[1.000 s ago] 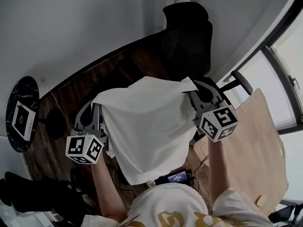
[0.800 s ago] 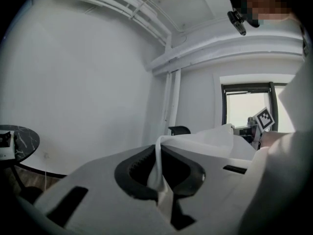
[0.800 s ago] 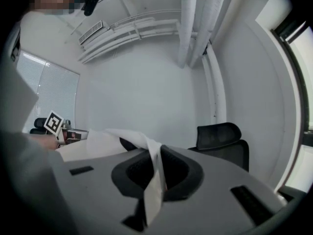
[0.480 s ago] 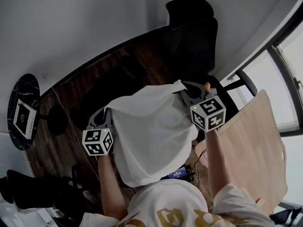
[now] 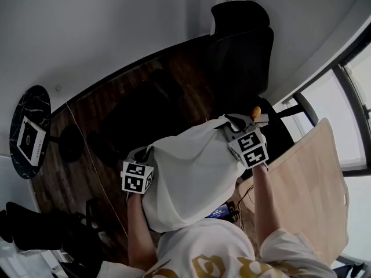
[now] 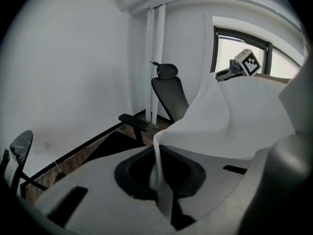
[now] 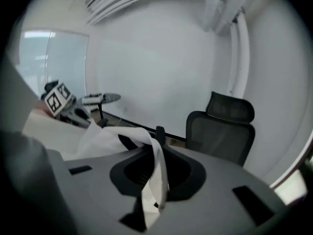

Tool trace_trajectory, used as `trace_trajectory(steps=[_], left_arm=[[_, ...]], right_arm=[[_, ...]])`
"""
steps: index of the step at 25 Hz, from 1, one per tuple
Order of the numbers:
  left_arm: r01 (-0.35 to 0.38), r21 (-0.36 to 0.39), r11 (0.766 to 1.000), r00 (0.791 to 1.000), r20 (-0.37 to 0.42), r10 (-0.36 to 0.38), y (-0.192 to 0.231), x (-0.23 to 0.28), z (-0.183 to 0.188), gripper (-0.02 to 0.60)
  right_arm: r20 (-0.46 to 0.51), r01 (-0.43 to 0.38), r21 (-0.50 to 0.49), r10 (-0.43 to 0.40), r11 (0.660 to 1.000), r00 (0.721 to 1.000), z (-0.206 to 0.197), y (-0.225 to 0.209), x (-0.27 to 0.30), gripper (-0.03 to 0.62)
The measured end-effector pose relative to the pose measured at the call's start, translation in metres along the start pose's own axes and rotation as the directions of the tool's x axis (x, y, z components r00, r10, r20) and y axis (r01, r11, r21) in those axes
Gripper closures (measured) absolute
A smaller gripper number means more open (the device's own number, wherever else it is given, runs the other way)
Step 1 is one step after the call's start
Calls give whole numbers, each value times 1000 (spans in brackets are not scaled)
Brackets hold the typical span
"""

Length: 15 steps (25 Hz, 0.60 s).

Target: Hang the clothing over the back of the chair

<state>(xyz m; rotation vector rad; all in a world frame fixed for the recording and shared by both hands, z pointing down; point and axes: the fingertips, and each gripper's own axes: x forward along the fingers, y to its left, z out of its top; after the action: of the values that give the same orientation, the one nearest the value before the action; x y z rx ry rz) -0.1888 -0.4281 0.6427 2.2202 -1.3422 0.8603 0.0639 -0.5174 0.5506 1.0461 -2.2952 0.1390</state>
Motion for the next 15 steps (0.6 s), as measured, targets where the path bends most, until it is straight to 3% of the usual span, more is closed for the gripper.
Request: trace_trajectory(steps=[2, 5, 8, 10, 13, 15], left_arm=[[28, 56, 998, 998, -60, -25, -8, 7, -11, 554], [106, 161, 981, 979, -190, -75, -29, 16, -36, 554], [155, 224, 962, 960, -263, -93, -44, 21, -50, 554], [170, 228, 959, 950, -298, -97, -49, 24, -56, 554], [178, 201, 963, 934, -342, -102, -52, 27, -66, 547], [200, 174, 964, 921, -368, -125, -55, 26, -72, 467]], right_arm=[[-41, 47, -103, -51, 994, 998, -4, 2, -1, 543], [-48, 59, -129, -65, 990, 997, -6, 1, -3, 539], [-40, 82, -162, -90, 983, 995, -7, -2, -8, 526], [-32, 67, -191, -74, 979, 997, -8, 0, -12, 506], [-5, -34, -175, 34, 984, 999, -6, 10, -18, 437], [-8, -55, -164, 55, 985, 998, -9, 10, -22, 416]])
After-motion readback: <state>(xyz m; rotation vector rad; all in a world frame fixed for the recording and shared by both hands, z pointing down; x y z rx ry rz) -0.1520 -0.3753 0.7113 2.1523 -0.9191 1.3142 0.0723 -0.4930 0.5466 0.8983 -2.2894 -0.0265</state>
